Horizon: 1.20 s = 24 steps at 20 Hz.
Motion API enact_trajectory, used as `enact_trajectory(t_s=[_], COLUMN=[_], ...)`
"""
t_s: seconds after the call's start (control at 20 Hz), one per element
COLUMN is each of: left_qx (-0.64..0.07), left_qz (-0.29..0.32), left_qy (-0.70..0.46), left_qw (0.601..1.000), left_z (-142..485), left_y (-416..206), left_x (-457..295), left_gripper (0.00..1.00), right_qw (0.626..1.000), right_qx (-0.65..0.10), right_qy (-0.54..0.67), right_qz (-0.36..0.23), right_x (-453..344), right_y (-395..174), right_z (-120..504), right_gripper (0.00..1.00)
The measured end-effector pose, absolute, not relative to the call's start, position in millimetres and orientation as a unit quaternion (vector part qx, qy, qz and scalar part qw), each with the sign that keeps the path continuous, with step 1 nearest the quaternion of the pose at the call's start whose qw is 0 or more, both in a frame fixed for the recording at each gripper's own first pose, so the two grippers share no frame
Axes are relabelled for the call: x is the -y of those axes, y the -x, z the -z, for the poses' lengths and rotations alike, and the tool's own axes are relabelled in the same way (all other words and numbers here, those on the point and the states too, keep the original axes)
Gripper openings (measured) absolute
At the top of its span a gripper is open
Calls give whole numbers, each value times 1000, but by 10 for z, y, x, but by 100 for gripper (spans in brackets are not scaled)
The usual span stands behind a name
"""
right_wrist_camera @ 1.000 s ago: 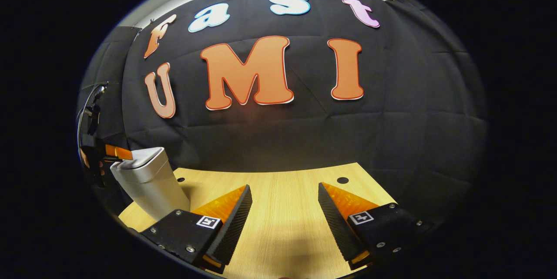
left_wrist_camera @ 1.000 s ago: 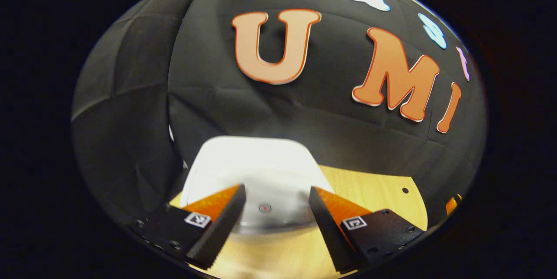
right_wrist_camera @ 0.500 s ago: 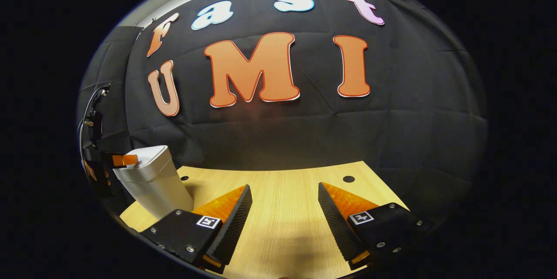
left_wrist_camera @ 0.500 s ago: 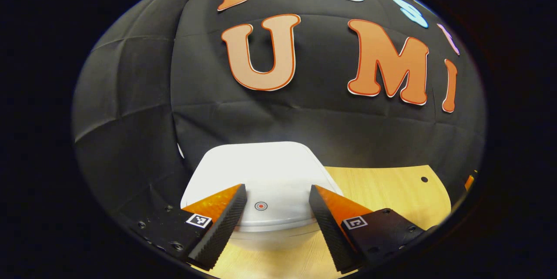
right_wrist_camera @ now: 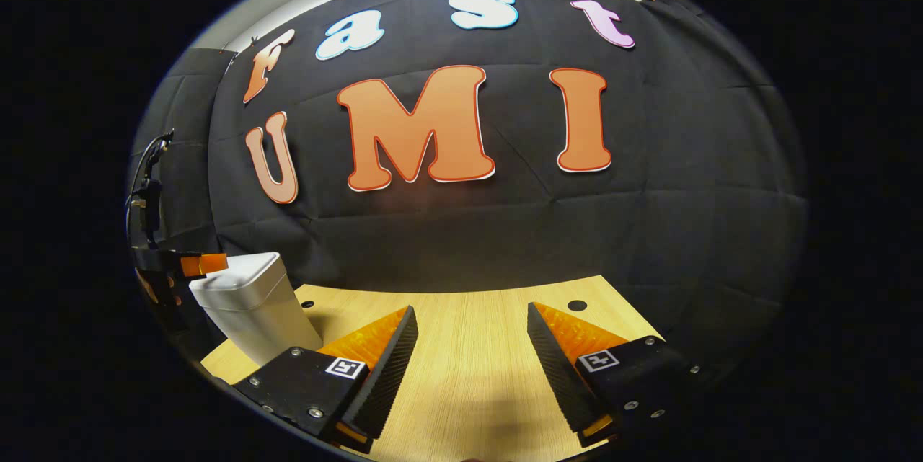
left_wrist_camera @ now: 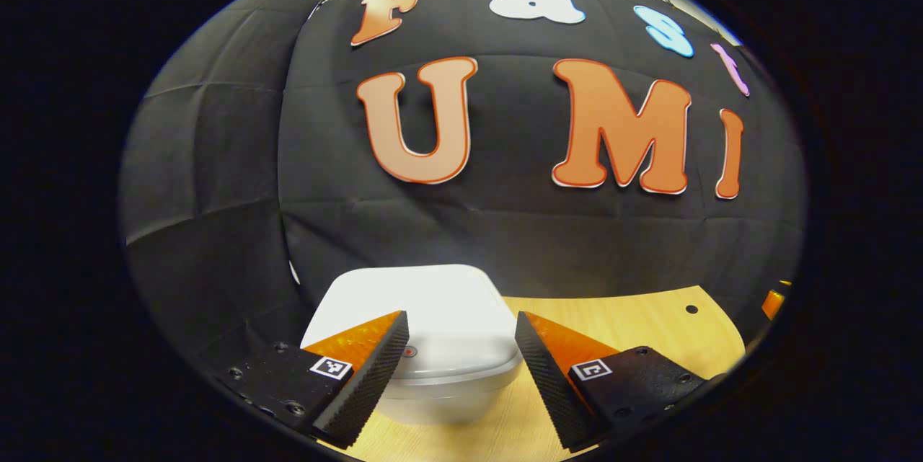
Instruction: Press the lid of the desktop garbage bin to open it, pick up the crumpled paper on the desktop and throw it into the bin, then pick up the pop can on the desktop and drop it into the bin, and finally close the garbage bin lid.
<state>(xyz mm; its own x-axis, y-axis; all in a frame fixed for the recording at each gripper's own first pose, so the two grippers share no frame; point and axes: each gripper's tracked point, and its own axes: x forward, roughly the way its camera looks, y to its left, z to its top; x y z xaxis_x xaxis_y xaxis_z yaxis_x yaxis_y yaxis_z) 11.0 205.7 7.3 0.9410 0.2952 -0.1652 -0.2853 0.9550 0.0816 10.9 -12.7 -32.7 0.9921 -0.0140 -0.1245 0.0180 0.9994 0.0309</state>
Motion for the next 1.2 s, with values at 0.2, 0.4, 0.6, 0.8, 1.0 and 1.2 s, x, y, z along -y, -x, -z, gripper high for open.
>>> enact_trajectory(t_s=[0.2, 0.4, 0.6, 0.8, 1.0, 1.2], left_qx=[-60, -39, -20, -18, -15, -9], left_qz=[-125, -98, -69, -53, -43, -24], left_qy=[-15, -8, -4, -3, -3, -8], left_qw=[990, 994, 997, 998, 999, 1000], left_z=[-259, -319, -331, -260, -219, -173], left_y=[-55, -18, 37, 54, 53, 72], left_x=[-1710, -1348, -987, -759, -582, -404], left_gripper=[94, 94, 94, 94, 94, 94], right_qw=[998, 999, 999, 999, 999, 999], right_qx=[-56, -45, -40, -38, -35, -31], right_qy=[-16, -18, -17, -13, -17, -14], right_qz=[2, -4, -7, -12, -13, -11], right_x=[80, 34, -15, -46, -40, -45], right_y=[-103, -99, -82, -60, -61, -40], right_z=[256, 156, 105, 98, 80, 76], right_gripper=[92, 91, 91, 91, 91, 91])
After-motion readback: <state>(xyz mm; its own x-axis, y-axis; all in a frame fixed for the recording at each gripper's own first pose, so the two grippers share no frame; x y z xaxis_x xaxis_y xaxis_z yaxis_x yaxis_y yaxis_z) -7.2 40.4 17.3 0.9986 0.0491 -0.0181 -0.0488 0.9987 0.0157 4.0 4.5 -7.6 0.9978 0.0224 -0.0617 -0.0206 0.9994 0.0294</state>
